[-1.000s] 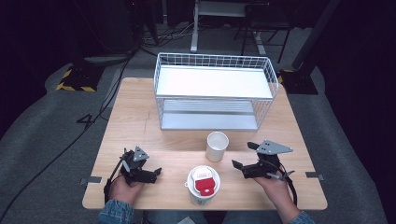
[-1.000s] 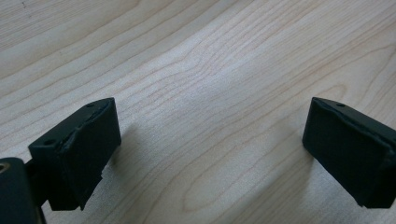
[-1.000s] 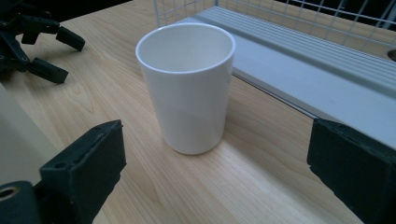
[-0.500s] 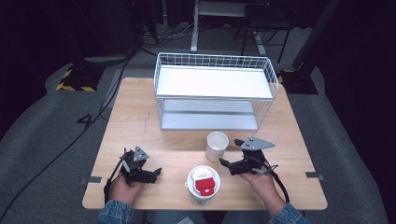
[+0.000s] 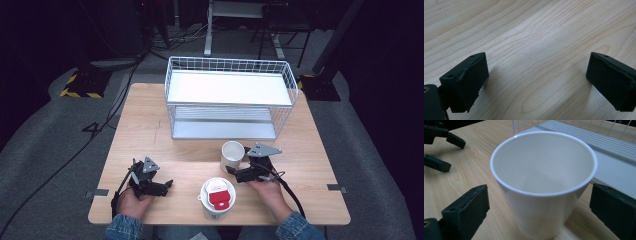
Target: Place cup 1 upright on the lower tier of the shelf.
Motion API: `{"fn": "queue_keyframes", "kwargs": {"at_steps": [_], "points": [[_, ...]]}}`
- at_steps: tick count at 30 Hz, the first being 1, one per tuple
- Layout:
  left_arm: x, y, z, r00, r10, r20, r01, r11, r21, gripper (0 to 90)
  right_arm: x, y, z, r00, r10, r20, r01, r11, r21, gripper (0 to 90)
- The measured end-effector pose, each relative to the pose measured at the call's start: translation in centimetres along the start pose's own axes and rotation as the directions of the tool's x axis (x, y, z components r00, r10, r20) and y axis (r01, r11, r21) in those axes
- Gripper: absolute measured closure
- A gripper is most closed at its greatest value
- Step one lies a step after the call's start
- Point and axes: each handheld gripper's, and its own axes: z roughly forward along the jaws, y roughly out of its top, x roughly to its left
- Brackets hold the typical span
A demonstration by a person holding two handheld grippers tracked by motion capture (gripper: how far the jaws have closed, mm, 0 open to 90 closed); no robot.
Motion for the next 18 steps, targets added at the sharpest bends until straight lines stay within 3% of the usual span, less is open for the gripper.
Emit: {"fn": "queue_keyframes", "kwargs": {"at_steps": [8,9,18], "points": [[0.0,0.0,0.0,1.0000,0.000,0.000,0.000,1.0000,0.000,4.8,-0.2,-0.6,1.4,0.9999,0.012,0.006,-0.012,1.000,0.014,9.6],[0.0,0.0,0.0,1.0000,0.000,0.000,0.000,1.0000,0.000,4.8,-0.2,-0.7,1.6,1.0000,0.003,-0.001,-0.003,1.000,0.014,16.2],[0.0,0.0,0.0,1.0000,0.000,0.001,0.000,1.0000,0.000,4.8,0.3,-1.0,2.2,0.9989,-0.047,0.000,0.047,0.999,0.020,23.4]]}}
